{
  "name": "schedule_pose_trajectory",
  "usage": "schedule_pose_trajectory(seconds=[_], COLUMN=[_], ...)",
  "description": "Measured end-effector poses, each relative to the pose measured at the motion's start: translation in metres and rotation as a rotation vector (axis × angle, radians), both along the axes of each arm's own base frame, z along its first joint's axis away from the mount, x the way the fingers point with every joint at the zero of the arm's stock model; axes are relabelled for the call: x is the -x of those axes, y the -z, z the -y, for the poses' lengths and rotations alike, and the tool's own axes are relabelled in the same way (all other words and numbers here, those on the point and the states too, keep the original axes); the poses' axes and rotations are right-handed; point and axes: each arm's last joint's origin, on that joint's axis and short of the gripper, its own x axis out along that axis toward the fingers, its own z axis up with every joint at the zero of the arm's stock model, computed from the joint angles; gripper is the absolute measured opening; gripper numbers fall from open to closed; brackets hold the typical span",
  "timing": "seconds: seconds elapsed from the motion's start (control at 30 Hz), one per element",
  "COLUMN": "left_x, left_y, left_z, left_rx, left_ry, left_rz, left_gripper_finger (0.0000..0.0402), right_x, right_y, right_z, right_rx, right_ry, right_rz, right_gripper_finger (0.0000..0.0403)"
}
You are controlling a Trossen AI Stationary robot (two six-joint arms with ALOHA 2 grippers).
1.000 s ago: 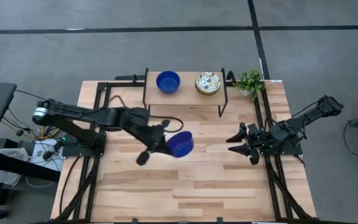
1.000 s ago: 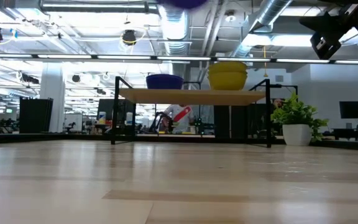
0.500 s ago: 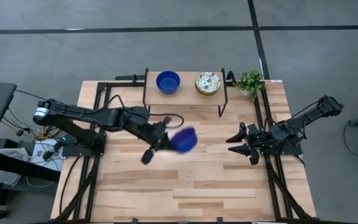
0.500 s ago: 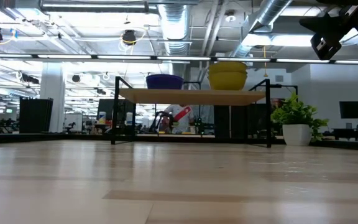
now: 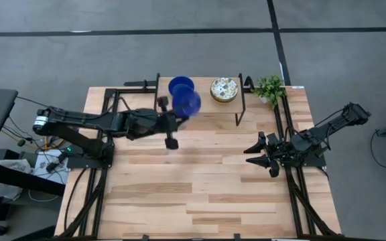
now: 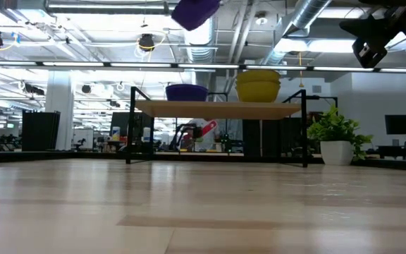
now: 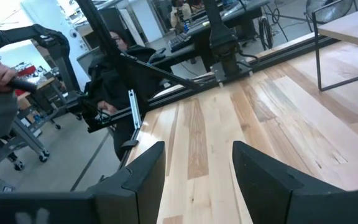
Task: Pick & Place Mini bowls
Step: Stack the blue bowl on top of the stacked blue bowl on the shelf
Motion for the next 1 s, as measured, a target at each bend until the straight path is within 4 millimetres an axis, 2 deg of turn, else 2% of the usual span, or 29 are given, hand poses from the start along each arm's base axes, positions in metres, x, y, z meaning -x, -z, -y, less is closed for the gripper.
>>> schedule_pose_trajectory(seconds=[0.27,0.67,0.83,1.0], left_x=[0.008,0.009,0.012,0.006], left_y=[-0.006,-0.004,-0.013,-0.021], left_z=[-0.026,-0.056,-0.068,-0.079], left_rx=[-0.091,-0.095,-0.064,-0.032], left_ry=[-0.122,-0.119,-0.143,-0.18], left_rz=[-0.018,-0.041,-0.102,-0.209], left_gripper_finger=[0.0006,0.0006,0.0006,0.0006], right_x=[0.0,0.0,0.0,0.0], right_y=[0.0,0.0,0.0,0.0], right_z=[0.0,0.0,0.0,0.0], right_rx=[0.0,0.0,0.0,0.001], right_ry=[0.0,0.0,0.0,0.0], right_rz=[0.0,0.0,0.0,-0.001], right_gripper_finger=[0.0178,0.0178,0.0176,0.0178])
